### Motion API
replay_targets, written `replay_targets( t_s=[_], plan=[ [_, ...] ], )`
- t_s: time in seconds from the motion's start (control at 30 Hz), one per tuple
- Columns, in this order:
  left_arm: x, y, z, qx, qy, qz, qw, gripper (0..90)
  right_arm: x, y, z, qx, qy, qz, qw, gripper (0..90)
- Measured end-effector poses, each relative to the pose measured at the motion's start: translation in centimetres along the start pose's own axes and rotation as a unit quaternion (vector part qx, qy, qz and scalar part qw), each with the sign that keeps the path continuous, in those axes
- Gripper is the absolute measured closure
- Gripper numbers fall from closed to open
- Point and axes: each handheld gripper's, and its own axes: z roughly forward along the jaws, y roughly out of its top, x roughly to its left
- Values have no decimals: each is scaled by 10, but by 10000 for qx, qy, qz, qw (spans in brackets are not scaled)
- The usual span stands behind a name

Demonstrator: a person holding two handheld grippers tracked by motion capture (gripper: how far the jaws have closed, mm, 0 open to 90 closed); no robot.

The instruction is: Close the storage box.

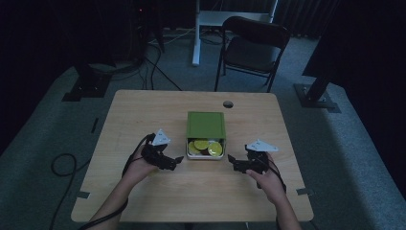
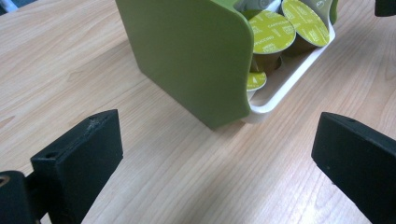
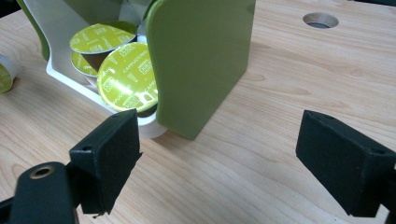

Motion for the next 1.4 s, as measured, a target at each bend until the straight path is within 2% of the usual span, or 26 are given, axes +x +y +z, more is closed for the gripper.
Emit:
replay_targets(
  t_s=[0.2,0.83,0.9,1.4],
  plan=[
    [3,-8,-9,3,20,-32,10000,21,-1,-3,-6,-19,-23,5,10000,132],
    [14,-38,-35,-124,133,-369,9992,21,-10,-20,-23,-20,-162,114,9998,132],
    [18,-46,-42,-157,148,-467,9987,21,-14,-25,-28,-20,-218,159,9996,132],
    [32,-74,-65,-185,320,-724,9967,21,-29,-46,-44,-6,-421,389,9984,132]
  ],
)
